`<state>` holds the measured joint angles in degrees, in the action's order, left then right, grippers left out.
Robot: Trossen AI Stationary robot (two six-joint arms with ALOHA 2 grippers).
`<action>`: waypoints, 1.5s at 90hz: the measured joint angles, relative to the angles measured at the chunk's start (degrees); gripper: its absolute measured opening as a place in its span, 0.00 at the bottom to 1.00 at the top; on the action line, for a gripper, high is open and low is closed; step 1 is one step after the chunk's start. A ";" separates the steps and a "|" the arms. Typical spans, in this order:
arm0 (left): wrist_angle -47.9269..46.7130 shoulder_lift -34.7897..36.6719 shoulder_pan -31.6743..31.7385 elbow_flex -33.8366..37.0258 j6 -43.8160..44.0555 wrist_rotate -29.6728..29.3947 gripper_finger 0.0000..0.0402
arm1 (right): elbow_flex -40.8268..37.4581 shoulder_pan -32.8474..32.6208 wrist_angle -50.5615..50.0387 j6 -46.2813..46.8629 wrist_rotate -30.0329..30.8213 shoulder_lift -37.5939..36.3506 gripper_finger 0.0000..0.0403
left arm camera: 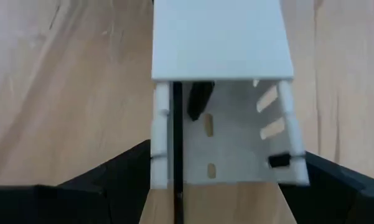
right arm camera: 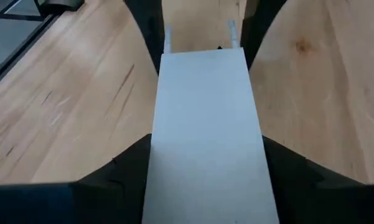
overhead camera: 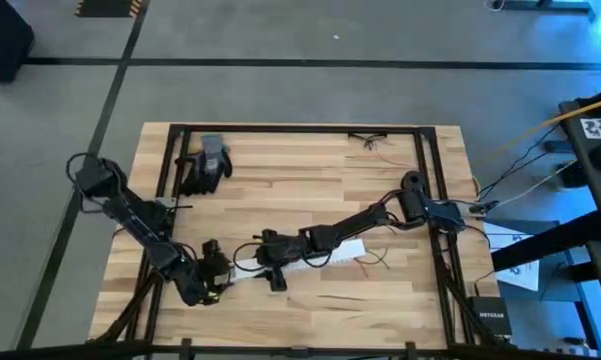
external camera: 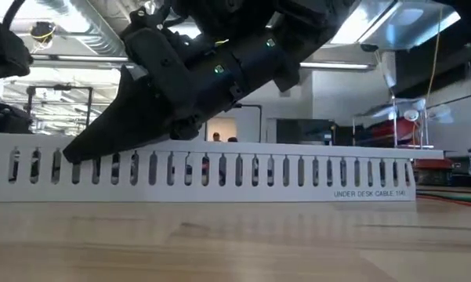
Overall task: Ziptie cables
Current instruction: Close the white cable duct
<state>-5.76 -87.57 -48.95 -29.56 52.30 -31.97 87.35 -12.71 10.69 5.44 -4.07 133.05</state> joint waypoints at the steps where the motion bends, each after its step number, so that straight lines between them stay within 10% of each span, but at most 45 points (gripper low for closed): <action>1: 0.15 -0.11 0.00 0.00 -0.15 -0.15 0.75 | 0.00 0.00 0.02 0.01 -0.01 0.00 0.57; 64: 20.64 -2.36 -7.75 10.81 8.32 -17.82 0.74 | -0.13 1.97 2.02 0.78 -3.20 -0.26 0.57; 100: 26.24 -2.32 -5.46 12.44 -0.02 -18.21 0.54 | -0.16 1.94 2.89 2.87 -3.71 -0.25 0.57; 135: 37.02 -9.00 -4.04 12.20 -3.59 -18.77 0.59 | 3.34 1.81 3.82 4.84 -4.15 1.72 0.57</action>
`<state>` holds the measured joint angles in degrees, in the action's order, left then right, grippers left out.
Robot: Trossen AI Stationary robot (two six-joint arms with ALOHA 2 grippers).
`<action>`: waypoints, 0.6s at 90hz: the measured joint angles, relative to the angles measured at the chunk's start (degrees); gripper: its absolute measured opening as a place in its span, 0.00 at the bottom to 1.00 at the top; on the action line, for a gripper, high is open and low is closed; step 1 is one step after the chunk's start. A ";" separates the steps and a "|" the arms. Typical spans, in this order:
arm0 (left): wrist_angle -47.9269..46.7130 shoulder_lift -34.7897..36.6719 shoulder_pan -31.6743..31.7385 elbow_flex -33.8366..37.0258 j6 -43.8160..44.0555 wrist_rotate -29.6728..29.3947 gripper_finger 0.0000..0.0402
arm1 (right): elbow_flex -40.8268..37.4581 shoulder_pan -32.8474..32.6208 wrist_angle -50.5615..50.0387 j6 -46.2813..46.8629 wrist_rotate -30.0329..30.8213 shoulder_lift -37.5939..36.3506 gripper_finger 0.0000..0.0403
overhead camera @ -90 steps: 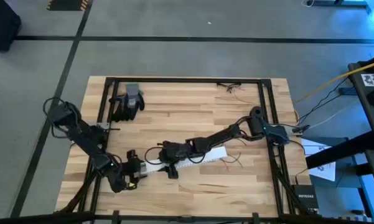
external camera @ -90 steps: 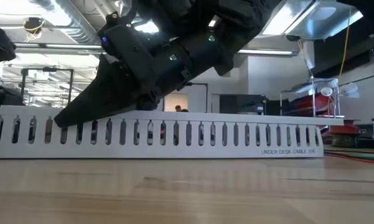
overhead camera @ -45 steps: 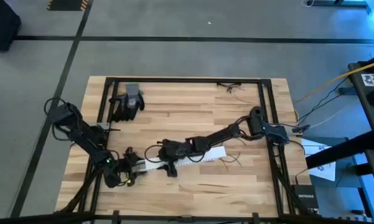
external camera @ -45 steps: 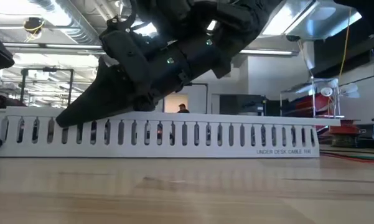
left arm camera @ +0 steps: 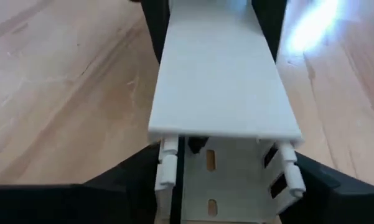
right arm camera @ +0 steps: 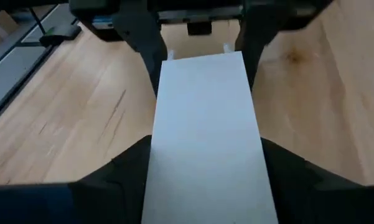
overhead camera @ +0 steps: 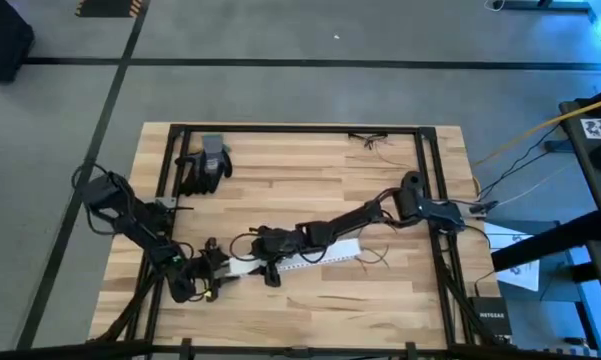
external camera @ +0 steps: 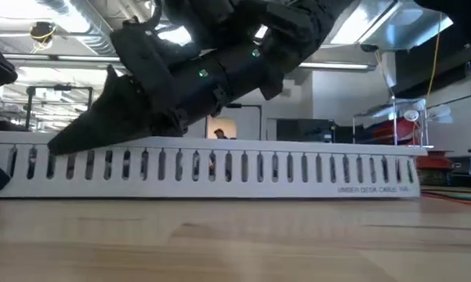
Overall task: Ziptie cables
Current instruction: Close the white cable duct
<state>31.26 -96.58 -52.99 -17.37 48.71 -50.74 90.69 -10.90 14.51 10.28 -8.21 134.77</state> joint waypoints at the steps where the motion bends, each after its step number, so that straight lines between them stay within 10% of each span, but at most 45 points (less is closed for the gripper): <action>1: 0.26 -0.15 0.10 0.00 -0.13 0.00 0.59 | 0.12 0.00 -0.07 -0.03 -0.01 0.10 0.57; 54: 2.54 -0.94 1.24 -0.07 -2.55 1.62 0.60 | 1.89 0.09 -3.32 -0.25 0.98 1.12 0.58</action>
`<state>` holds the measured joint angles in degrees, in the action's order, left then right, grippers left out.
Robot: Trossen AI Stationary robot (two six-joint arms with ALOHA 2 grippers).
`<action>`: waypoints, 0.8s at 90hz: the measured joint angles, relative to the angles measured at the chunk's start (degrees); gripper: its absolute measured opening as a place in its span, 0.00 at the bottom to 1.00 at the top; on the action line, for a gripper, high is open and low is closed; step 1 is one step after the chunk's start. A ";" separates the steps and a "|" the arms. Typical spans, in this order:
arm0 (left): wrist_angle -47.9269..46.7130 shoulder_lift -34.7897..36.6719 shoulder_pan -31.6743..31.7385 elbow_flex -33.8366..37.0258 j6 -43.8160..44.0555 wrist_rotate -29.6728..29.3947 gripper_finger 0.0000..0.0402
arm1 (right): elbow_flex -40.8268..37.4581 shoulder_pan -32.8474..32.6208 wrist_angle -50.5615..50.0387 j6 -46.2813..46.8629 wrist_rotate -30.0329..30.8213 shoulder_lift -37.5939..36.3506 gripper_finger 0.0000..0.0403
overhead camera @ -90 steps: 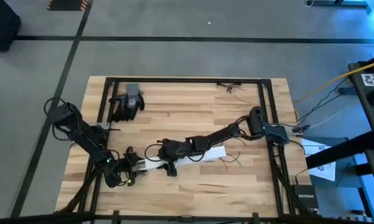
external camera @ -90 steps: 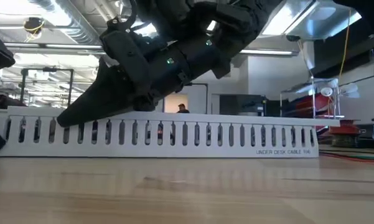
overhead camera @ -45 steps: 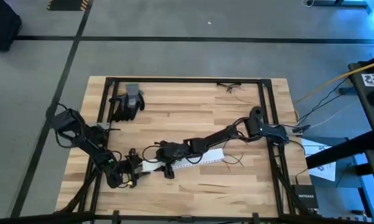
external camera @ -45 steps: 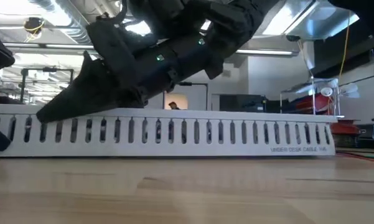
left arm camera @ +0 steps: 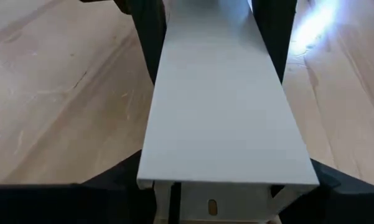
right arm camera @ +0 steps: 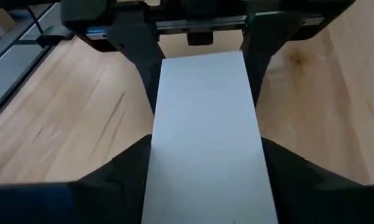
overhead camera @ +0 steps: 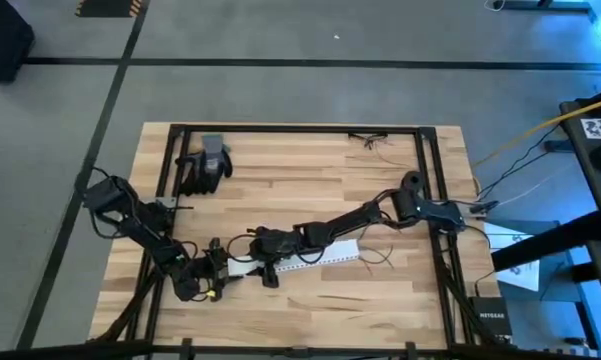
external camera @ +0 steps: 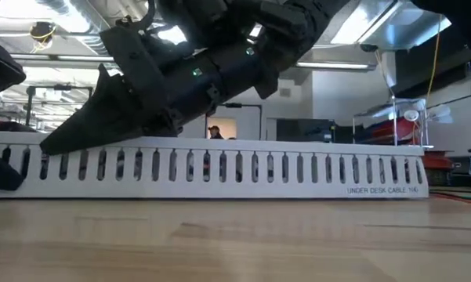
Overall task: Ziptie cables
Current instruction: Close the white cable duct
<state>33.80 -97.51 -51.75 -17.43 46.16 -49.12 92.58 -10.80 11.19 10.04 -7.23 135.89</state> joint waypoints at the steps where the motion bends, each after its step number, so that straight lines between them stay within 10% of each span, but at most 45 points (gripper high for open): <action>1: 0.00 0.00 0.01 0.00 0.02 0.17 0.60 | 0.01 0.01 -0.18 -0.01 -0.01 -0.01 0.58; 34: -3.08 6.00 2.09 0.13 -2.32 9.59 0.72 | 6.26 0.73 -16.32 -5.16 2.10 -1.48 0.80; 72: -35.07 28.79 1.03 -0.29 12.88 10.50 0.73 | 9.75 0.82 -35.16 -14.79 7.93 -9.77 0.82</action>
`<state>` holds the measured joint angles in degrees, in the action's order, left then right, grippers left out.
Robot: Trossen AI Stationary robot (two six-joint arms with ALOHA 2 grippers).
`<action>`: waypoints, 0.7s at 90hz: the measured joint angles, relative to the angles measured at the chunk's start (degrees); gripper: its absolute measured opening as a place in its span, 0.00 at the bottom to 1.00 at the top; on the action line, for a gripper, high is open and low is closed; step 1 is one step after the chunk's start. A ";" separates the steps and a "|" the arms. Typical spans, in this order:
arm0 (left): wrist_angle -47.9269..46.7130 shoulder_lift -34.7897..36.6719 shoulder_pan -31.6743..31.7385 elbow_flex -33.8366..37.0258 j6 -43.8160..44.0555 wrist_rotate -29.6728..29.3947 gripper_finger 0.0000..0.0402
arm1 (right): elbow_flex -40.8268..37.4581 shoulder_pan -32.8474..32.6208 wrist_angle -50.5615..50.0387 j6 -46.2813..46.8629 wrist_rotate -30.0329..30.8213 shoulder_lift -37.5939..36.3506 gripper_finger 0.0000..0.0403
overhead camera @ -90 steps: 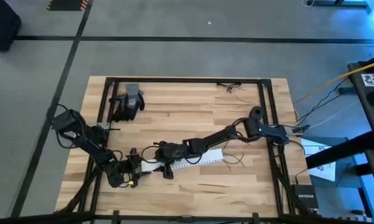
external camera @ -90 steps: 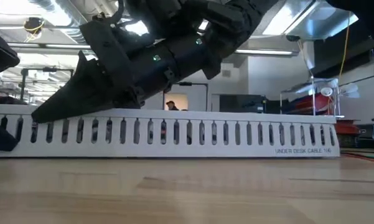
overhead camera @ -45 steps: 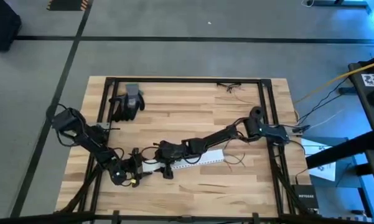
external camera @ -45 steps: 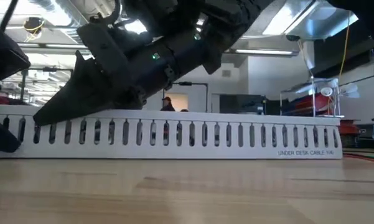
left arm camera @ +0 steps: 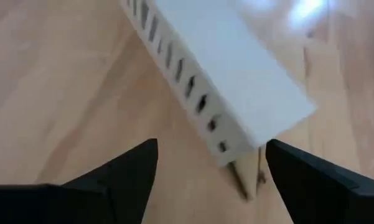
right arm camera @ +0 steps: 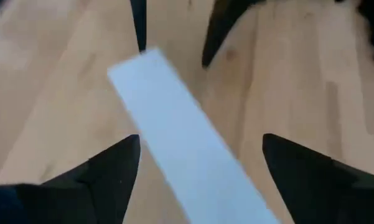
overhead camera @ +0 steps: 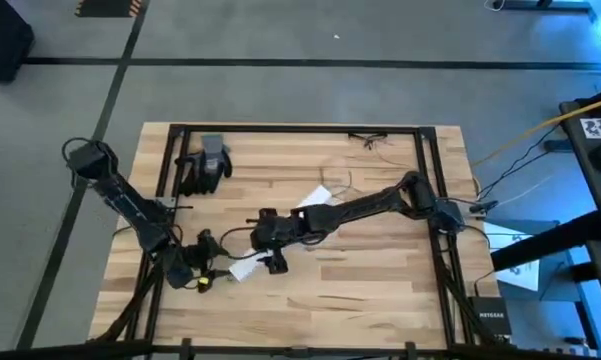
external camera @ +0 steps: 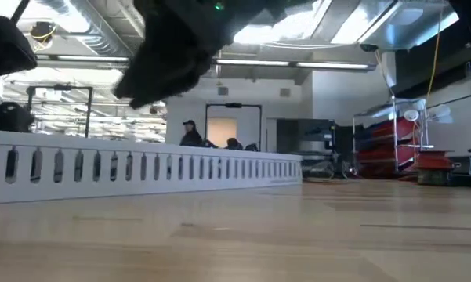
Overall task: Ziptie cables
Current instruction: Close the white cable duct
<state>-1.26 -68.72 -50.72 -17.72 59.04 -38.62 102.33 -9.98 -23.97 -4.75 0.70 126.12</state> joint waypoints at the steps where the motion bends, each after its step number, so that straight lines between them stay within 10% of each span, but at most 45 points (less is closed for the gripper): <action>1: -0.13 0.18 0.00 0.01 0.32 -0.02 0.73 | -0.01 0.00 -0.26 -0.05 0.22 -0.09 0.82; 39: -13.96 2.96 3.01 -10.46 -5.23 -1.07 0.73 | -0.01 3.55 -24.73 -7.78 9.37 -4.48 0.80; 63: -9.53 2.26 8.72 -10.77 -6.06 -1.61 0.73 | -0.97 6.44 -37.33 -12.63 11.99 -5.66 0.58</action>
<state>-10.79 -66.46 -42.00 -28.49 52.98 -40.24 101.36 -3.54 -61.30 -17.38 12.68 120.46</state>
